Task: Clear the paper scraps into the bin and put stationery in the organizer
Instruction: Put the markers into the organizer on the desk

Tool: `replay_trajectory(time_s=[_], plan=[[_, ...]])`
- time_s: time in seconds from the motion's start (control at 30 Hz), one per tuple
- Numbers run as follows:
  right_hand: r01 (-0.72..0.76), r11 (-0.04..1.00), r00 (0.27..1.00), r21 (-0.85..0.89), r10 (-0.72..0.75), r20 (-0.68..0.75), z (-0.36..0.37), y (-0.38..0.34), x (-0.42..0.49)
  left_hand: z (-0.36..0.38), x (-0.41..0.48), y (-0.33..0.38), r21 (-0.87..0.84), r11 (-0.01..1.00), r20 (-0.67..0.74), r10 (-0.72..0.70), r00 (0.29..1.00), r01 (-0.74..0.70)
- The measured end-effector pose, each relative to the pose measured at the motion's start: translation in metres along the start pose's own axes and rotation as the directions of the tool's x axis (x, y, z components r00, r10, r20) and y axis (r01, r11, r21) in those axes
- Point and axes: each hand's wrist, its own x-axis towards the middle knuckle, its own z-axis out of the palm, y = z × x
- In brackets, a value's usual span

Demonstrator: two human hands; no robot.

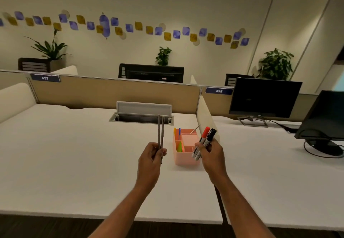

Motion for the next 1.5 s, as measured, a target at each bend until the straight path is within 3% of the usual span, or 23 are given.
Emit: replay_trajectory(time_s=[0.3, 0.63, 0.87, 1.3, 1.5], plan=[[-0.062, 0.998, 0.994, 0.006, 0.062, -0.085, 0.017, 0.048, 0.089, 0.033, 0.063, -0.036, 0.035, 0.999, -0.009, -0.026, 1.0, 0.027], [-0.153, 0.986, 0.982, -0.07, 0.144, -0.12, 0.061, 0.093, 0.156, 0.023, 0.124, -0.082, 0.081, 0.994, 0.012, -0.075, 0.997, 0.074], [-0.187, 0.975, 0.979, -0.119, 0.175, -0.104, 0.071, 0.126, 0.168, 0.034, 0.137, -0.098, 0.088, 0.989, 0.039, -0.12, 0.992, 0.116], [-0.243, 0.97, 0.966, -0.013, 0.241, -0.09, 0.075, 0.146, 0.187, 0.05, 0.144, -0.116, 0.08, 0.983, 0.069, -0.171, 0.983, 0.165], [-0.176, 0.984, 0.981, -0.025, 0.173, -0.092, 0.076, 0.153, 0.188, 0.054, 0.15, -0.122, 0.095, 0.98, 0.064, -0.179, 0.982, 0.172]])
